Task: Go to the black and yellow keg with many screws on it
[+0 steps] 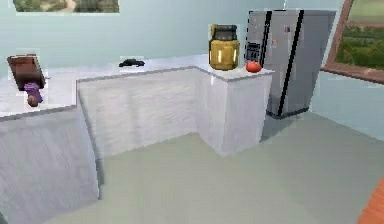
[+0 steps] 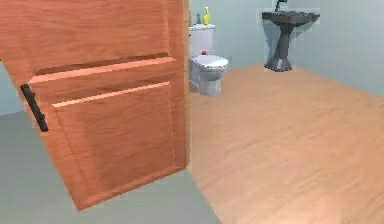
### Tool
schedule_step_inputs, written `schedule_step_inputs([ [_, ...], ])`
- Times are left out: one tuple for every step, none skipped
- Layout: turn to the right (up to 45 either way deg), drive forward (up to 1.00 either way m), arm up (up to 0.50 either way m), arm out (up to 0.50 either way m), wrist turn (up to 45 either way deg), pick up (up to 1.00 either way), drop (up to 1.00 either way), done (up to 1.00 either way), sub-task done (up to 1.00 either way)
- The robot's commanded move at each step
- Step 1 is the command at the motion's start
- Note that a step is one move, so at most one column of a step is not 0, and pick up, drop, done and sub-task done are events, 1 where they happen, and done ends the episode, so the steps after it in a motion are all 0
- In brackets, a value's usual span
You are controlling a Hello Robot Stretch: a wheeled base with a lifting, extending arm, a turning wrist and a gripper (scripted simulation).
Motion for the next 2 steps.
schedule_step_inputs([
  [0.0,1.0,0.0,0.0,0.0,0.0,0.0,0.0,0.0],
  [-12.0,0.0,0.0,0.0,0.0,0.0,0.0,0.0,0.0],
])
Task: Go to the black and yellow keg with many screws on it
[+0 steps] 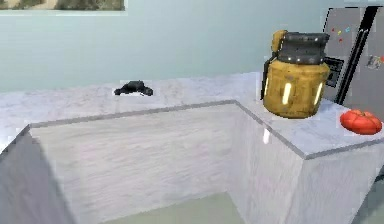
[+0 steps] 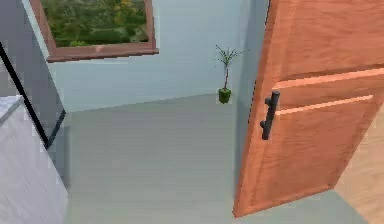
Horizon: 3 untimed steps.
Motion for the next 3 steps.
schedule_step_inputs([
  [0.0,0.25,0.0,0.0,0.0,0.0,0.0,0.0,0.0],
  [30.0,0.0,0.0,0.0,0.0,0.0,0.0,0.0,0.0],
  [0.0,0.0,0.0,0.0,0.0,0.0,0.0,1.0,0.0],
])
